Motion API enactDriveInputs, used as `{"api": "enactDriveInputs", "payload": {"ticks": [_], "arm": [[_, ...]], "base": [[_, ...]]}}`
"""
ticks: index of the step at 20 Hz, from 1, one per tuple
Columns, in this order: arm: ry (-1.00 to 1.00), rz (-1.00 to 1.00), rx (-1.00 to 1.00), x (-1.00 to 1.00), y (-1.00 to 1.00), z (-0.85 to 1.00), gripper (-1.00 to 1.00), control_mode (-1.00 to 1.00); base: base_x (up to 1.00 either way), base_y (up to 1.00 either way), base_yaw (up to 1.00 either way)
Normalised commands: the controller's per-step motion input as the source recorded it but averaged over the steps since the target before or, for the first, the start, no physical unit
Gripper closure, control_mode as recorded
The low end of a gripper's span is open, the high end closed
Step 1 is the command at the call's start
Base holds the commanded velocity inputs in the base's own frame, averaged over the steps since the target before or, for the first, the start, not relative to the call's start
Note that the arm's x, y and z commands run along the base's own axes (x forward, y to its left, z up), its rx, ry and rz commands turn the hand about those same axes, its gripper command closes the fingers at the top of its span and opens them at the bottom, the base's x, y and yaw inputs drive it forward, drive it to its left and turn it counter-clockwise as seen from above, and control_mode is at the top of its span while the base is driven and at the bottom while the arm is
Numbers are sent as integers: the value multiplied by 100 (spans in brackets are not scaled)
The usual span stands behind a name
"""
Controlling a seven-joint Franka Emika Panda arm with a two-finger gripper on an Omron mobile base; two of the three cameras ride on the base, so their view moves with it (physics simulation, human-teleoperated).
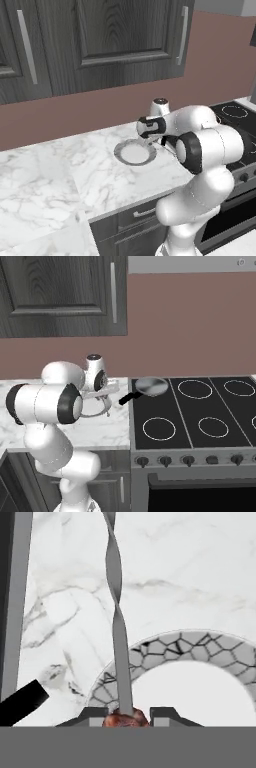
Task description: Place the cold items (onion and orange) from the fridge in one tupperware on the dining counter. Place the warm items (hot dog and kebab skewer) in the stove area in another tupperware.
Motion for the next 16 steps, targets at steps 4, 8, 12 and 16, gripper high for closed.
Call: {"api": "enactDriveInputs", "payload": {"ticks": [4, 8, 12, 16], "arm": [[-9, -30, 10, -100, -57, 35, 100, -100], [-2, -30, 0, -100, -10, 35, 100, -100], [-1, -16, -6, -100, 2, 82, 100, -100], [-24, 0, -4, -100, 0, 81, 100, -100]], "base": [[0, 0, 0], [0, 0, 0], [0, 0, 0], [0, 0, 0]]}}
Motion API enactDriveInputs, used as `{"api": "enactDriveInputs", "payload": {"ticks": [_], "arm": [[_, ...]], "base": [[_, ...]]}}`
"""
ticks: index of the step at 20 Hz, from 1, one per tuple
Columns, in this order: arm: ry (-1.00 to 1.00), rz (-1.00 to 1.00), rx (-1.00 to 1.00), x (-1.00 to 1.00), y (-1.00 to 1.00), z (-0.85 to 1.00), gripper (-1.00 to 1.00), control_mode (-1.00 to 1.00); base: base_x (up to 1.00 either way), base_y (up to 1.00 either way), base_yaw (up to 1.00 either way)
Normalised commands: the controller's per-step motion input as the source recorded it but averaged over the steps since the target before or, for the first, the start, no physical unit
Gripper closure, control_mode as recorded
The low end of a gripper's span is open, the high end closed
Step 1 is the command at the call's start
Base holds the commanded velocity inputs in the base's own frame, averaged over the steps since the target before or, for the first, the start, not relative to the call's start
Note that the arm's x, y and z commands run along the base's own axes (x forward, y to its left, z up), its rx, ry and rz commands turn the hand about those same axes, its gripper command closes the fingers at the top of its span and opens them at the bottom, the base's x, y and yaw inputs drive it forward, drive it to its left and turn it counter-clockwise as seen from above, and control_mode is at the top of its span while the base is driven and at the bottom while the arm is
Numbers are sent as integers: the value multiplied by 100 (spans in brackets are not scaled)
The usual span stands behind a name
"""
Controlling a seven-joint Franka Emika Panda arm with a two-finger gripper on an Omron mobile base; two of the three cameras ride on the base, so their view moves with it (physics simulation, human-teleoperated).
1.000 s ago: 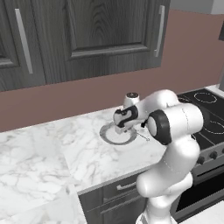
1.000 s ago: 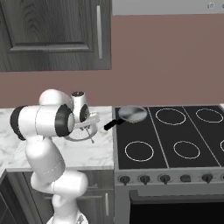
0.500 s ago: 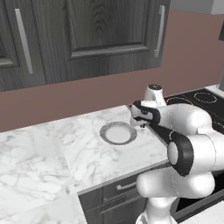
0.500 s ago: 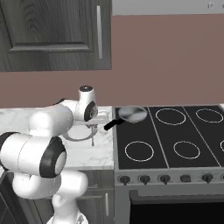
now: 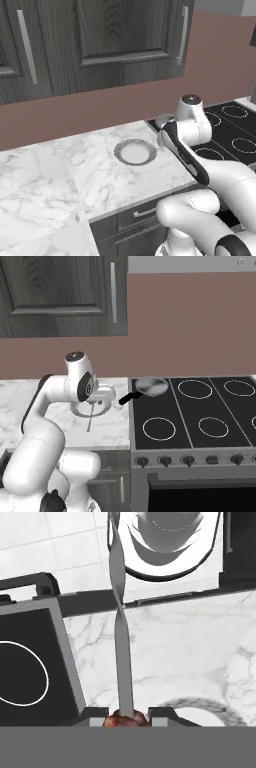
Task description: Place the cold items (onion and orange) from the fridge in one tupperware on the dining counter. Place the warm items (hot dog and kebab skewer) in the stove area in another tupperware.
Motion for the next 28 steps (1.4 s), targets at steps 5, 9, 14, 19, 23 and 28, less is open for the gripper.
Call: {"api": "enactDriveInputs", "payload": {"ticks": [5, 9, 14, 19, 23, 28], "arm": [[-50, 0, 0, -100, 0, 25, 100, -100], [-32, 9, -7, -100, 0, 41, 100, -100], [-18, 27, -15, -100, 0, 42, 100, -100], [-28, 45, -12, -81, 4, -12, 100, -100], [-40, 62, -9, -11, 21, -46, 100, -100], [-32, 61, -21, -21, 46, -59, 100, -100]], "base": [[0, 0, 0], [0, 0, 0], [0, 0, 0], [0, 0, 0], [0, 0, 0], [0, 0, 0]]}}
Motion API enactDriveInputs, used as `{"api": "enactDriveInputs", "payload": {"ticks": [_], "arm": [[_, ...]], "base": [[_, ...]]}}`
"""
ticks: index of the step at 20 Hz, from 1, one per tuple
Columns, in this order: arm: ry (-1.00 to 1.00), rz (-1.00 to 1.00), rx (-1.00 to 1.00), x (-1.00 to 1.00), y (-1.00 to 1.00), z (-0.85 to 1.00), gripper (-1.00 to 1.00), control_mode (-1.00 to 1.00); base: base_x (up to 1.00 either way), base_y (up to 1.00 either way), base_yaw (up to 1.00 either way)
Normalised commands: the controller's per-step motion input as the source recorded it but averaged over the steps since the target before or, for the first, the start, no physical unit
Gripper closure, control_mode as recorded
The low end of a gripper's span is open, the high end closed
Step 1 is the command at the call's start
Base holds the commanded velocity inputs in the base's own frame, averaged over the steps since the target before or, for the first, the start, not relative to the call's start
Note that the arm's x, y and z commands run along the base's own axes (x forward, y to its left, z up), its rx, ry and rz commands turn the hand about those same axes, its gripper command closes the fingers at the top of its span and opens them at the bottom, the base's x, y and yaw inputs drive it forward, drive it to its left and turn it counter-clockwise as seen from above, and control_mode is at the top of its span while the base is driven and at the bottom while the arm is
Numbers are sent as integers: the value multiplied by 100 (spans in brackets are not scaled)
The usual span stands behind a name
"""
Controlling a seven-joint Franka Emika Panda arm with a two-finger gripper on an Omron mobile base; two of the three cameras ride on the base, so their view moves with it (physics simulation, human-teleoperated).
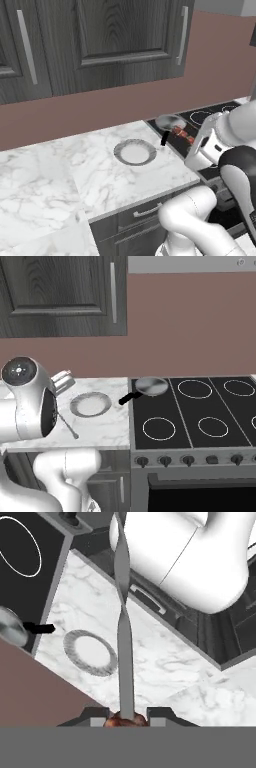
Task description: Place the cold items (onion and orange) from the fridge in one tupperware on the dining counter. Place the warm items (hot dog and kebab skewer) in the stove area in another tupperware.
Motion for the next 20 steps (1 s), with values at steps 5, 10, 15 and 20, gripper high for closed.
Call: {"api": "enactDriveInputs", "payload": {"ticks": [5, 10, 15, 20], "arm": [[-31, 29, -39, -51, 15, -88, 100, -100], [-19, 21, -16, -5, -22, -48, 100, -100], [-14, 19, -1, 0, -34, -24, 100, -100], [-11, 8, 0, 0, -33, -10, 100, 100]], "base": [[0, 0, 0], [0, 0, 0], [0, 0, 0], [-2, -8, 0]]}}
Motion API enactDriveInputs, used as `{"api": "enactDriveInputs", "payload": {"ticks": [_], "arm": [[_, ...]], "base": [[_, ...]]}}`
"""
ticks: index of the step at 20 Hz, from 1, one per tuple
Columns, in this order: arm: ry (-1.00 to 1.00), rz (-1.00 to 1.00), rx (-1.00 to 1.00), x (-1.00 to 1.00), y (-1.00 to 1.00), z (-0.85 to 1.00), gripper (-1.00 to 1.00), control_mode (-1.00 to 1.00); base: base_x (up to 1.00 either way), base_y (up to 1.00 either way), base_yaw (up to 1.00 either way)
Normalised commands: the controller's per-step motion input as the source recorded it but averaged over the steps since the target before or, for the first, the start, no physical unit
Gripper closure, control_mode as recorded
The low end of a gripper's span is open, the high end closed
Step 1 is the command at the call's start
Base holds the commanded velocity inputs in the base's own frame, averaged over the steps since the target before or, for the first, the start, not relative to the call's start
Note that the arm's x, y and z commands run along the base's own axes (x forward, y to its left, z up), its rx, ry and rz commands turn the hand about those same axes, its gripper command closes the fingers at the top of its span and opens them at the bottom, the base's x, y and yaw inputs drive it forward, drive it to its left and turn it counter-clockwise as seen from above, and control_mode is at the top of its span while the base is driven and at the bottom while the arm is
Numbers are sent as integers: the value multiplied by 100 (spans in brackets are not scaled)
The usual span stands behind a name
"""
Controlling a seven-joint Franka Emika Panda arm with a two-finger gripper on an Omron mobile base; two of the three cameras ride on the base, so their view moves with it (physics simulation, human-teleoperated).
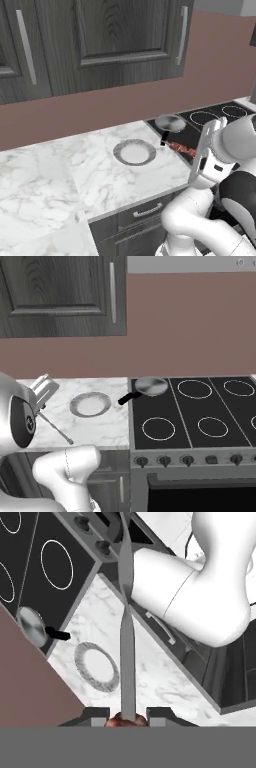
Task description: Place the cold items (onion and orange) from the fridge in one tupperware on the dining counter. Place the warm items (hot dog and kebab skewer) in the stove area in another tupperware.
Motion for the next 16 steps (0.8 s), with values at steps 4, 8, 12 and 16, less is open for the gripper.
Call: {"api": "enactDriveInputs", "payload": {"ticks": [4, 8, 12, 16], "arm": [[0, 0, 0, 0, 0, 0, 100, 100], [0, 0, 0, 0, 0, 0, 100, 100], [0, 0, 0, 0, 0, 0, 100, 100], [0, 0, 0, 0, 0, 0, 100, 100]], "base": [[-25, -62, 0], [-31, -63, 0], [-77, -23, -4], [-100, -1, -14]]}}
